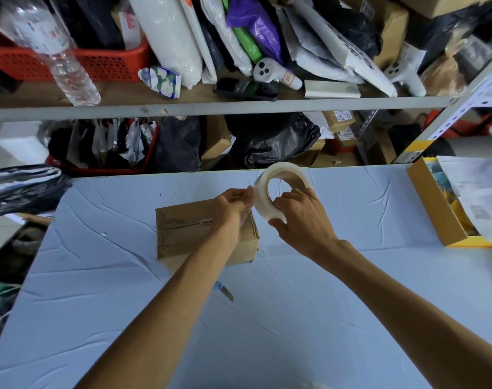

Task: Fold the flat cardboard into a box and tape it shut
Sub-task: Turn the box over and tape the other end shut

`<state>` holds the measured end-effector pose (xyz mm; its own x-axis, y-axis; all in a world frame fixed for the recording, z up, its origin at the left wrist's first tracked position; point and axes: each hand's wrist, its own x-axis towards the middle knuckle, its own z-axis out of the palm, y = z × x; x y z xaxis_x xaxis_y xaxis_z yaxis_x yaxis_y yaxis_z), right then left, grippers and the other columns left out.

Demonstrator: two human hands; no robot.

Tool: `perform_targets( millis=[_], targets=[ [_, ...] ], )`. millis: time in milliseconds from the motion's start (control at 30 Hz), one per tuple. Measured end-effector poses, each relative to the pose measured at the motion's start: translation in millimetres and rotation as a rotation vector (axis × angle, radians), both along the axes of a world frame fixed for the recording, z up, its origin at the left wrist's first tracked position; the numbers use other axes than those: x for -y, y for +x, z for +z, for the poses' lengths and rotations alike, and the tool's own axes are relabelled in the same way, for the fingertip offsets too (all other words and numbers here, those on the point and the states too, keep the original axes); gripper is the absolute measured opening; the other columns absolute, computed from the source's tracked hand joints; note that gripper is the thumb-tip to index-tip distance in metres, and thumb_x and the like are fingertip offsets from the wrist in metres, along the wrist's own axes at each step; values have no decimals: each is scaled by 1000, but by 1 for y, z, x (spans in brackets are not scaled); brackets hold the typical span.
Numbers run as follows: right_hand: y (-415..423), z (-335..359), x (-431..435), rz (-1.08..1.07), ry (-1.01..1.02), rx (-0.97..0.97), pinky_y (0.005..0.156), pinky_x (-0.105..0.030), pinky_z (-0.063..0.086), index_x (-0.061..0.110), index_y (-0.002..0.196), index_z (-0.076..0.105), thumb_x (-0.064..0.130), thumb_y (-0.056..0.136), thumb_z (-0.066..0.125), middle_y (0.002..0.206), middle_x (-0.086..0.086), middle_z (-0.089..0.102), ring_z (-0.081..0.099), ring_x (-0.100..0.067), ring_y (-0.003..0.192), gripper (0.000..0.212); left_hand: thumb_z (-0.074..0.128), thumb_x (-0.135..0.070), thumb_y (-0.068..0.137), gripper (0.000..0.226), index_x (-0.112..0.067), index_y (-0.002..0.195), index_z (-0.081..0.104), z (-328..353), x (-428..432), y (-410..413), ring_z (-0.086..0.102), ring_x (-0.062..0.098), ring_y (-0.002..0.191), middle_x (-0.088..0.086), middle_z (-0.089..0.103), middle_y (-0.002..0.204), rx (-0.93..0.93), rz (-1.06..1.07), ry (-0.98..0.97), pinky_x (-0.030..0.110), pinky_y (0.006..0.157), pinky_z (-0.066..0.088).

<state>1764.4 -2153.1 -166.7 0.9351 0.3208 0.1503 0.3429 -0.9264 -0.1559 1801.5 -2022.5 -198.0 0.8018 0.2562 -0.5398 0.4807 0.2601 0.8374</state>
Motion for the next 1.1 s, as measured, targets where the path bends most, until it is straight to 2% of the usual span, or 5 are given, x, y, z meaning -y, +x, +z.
perform_targets(
  millis=[300,500,700,833,1100],
  targets=[
    [2,7,0,22,80,11,94,-31,35,5,91,68,21,79,74,83,-8,70,61,-25,81,21,45,-24,98,18,-13,85,53,-4,-3,0,52,16,67,3,58,75,320,-247,466,31,65,49],
    [3,13,4,68,161,-2,81,-29,36,4,81,67,16,74,78,72,-8,67,57,-25,70,18,33,-24,102,20,-17,88,44,-1,-9,-5,47,9,58,-8,50,66,511,-366,709,9,49,38],
    [2,20,9,111,301,-31,66,-25,26,20,67,41,13,71,79,59,19,32,33,-13,57,39,31,-32,102,28,-10,94,46,8,-14,-3,53,16,63,-1,53,70,603,-460,795,36,58,46],
    [5,17,10,95,312,-67,51,-16,19,8,67,61,12,72,77,57,22,31,33,-2,48,18,32,-29,101,23,-17,83,39,7,-10,-5,46,11,59,-3,49,67,636,-532,938,29,51,35],
    [2,4,18,43,361,-76,55,-17,21,7,67,57,15,76,76,63,2,50,37,-5,53,22,55,-27,94,25,-18,116,60,7,-23,-4,68,3,75,3,70,106,413,-376,466,9,62,53]
  ],
)
